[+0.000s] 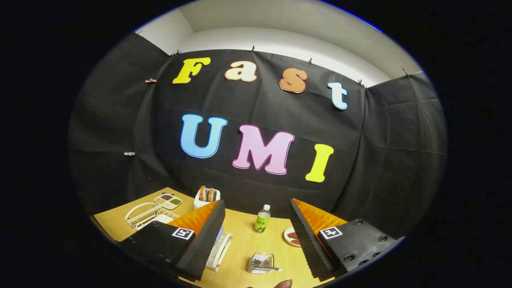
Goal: Take the plate from the dish rack, then take the spoon from the basket and place it into the plate.
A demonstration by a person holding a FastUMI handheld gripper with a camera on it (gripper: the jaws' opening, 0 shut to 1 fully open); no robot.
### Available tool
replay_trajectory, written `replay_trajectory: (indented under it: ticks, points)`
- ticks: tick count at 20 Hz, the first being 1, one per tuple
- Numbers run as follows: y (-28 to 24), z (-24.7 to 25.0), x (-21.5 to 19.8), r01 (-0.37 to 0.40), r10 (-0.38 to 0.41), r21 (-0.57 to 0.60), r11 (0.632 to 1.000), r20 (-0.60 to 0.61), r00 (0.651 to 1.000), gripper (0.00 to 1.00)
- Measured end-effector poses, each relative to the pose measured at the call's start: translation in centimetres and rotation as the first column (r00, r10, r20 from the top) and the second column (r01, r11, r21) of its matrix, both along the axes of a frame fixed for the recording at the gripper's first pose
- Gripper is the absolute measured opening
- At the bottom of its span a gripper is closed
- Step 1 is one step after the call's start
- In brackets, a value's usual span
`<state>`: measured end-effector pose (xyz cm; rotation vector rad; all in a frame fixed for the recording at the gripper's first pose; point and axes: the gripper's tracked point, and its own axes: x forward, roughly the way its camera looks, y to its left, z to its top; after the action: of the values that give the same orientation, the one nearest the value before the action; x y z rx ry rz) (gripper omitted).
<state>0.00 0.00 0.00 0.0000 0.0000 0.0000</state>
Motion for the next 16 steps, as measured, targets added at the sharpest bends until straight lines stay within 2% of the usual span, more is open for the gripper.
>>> replay_trajectory:
  ticks: [16]
  points:
    - [2.1, -1.0, 1.0, -0.03, 0.03, -0.005, 1.0, -0.043, 0.999, 0.98]
